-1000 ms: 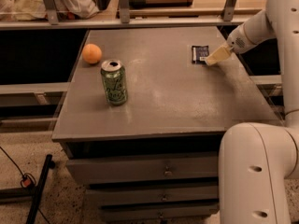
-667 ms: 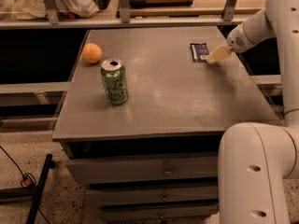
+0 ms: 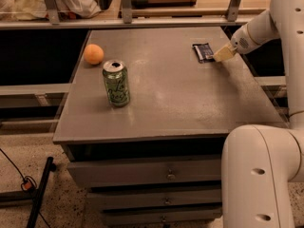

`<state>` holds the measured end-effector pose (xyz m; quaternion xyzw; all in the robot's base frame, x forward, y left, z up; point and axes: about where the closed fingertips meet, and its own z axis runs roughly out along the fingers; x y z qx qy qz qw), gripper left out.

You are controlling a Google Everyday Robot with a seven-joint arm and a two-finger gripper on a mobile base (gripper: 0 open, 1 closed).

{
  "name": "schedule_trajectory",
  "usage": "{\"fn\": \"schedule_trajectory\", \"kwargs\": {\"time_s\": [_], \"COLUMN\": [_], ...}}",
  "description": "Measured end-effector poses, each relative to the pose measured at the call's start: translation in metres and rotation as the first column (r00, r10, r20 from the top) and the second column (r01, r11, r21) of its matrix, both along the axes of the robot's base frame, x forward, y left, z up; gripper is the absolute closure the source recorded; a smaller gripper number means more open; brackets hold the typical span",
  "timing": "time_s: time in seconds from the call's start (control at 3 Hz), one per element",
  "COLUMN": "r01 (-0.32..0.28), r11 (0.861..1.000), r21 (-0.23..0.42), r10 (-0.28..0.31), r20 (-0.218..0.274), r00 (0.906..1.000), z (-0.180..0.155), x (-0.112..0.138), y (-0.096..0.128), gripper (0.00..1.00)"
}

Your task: Move rxbar blueberry near orange

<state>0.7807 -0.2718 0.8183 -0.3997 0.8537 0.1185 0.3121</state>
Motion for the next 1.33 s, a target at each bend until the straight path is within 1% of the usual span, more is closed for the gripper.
{"fn": "schedule_trajectory", "kwargs": {"time_s": [0.33, 0.67, 1.0, 1.33], "r01": [-0.026, -0.053, -0.074, -0.095], "r11": [0.999, 0.997, 0.995, 0.993], "r21": [-0.037, -0.057, -0.067, -0.065], "r10": [0.026, 0.056, 0.081, 0.103], "r20": [0.017, 0.050, 0.106, 0.134], "r00": [0.9995, 0.9972, 0.9910, 0.9855], "z": [0.005, 0.019, 0.047, 0.062], "x": [0.004, 0.006, 0.006, 0.004], "y": [0.006, 0.014, 0.021, 0.028], "gripper": [1.00, 1.00, 1.00, 1.00]}}
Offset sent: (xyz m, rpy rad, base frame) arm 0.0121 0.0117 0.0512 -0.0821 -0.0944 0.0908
